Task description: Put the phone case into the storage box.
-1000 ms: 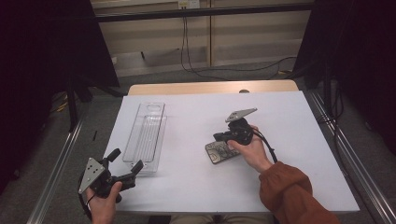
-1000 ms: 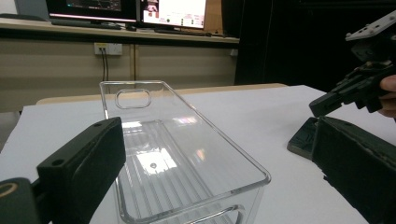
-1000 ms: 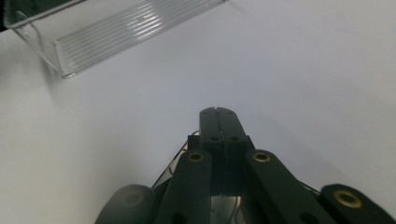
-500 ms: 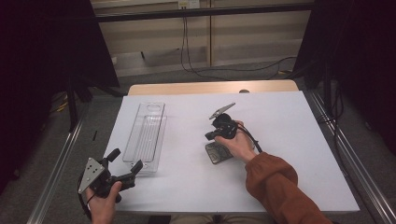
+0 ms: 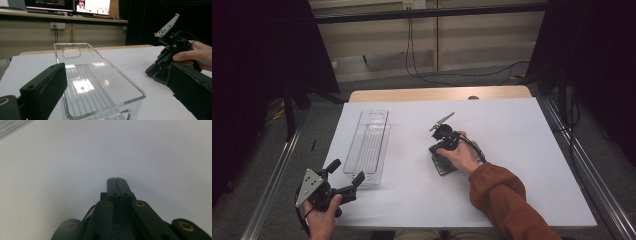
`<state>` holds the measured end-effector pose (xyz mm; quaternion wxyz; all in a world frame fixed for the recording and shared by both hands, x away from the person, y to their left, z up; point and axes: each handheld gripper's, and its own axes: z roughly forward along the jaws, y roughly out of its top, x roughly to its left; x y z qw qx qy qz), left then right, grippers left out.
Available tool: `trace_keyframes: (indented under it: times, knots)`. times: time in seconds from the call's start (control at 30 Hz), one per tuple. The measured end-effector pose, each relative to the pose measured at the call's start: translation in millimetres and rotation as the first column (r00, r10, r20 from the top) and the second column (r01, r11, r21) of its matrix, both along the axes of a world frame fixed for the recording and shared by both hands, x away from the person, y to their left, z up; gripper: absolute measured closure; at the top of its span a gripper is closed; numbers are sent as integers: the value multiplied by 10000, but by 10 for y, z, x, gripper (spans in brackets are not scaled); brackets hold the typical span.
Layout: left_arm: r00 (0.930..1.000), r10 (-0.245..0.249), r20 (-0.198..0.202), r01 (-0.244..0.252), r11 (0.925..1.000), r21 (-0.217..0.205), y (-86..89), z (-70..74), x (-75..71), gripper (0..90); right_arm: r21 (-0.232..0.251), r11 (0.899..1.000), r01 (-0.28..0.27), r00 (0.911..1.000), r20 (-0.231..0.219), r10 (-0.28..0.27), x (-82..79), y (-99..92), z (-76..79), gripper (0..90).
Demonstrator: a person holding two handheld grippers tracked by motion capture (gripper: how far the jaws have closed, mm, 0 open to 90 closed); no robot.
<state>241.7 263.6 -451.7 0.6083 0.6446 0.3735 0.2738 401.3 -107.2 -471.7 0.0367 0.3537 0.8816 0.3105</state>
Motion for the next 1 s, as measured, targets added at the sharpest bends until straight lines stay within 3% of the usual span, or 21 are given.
trace_keyframes:
  times: [0.6,1.0]
  knots:
    - [10000,64,4,-64,10000,17,6,0,-4,32,-267,9992,-313,9992,-264,306,-115,-28,26,900]
    - [10000,88,-15,-88,10000,-5,0,-4,-5,32,-44,9991,-429,9982,-425,426,-239,-109,19,900]
